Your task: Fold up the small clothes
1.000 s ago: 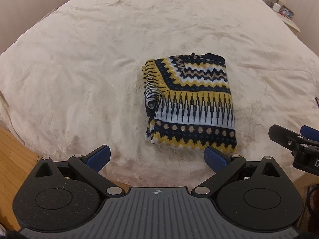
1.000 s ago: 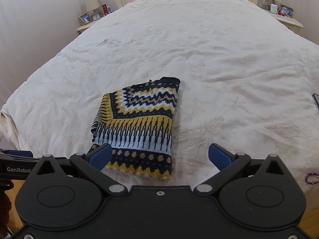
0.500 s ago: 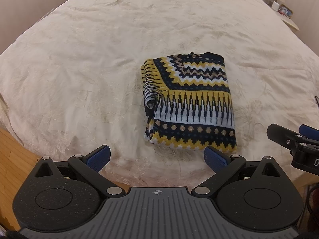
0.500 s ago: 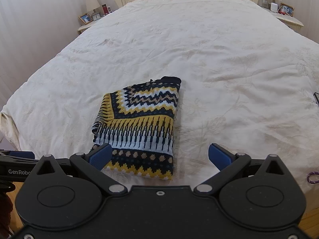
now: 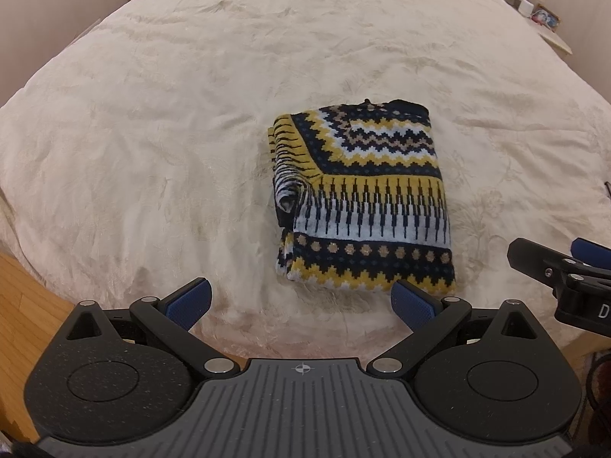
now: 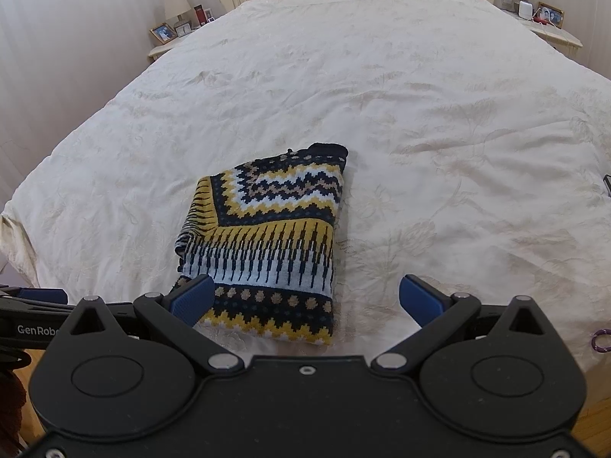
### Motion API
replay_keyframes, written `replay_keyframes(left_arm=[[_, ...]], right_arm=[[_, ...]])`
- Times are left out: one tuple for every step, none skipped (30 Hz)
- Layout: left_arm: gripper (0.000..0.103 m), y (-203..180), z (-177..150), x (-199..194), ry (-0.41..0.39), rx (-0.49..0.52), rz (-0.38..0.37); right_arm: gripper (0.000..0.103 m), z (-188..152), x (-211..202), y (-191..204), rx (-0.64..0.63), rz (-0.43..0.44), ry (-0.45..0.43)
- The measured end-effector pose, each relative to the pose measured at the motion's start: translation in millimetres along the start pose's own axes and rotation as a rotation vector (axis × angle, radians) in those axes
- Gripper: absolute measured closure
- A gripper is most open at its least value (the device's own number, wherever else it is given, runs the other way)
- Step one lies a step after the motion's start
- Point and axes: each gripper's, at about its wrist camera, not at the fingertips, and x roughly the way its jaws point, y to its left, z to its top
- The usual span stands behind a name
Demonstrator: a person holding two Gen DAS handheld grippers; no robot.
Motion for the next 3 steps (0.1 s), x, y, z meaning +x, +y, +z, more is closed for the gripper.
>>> replay_keyframes(left_arm=[[0.001, 0.0, 0.6, 0.5, 0.0, 0.004, -0.002], [0.002, 0.2, 1.3, 1.1, 0.001, 0.005, -0.004], [0.001, 1.1, 2.5, 1.9, 0.002, 0.005, -0.005]], right_arm=[[0.001, 0.1, 0.9, 0.0, 0.001, 0.001, 0.002], [0.001, 0.7, 1.9, -0.7, 0.002, 0.002, 0.004], [0.001, 1.3, 2.9, -1.3, 0.003, 0.002, 0.005]])
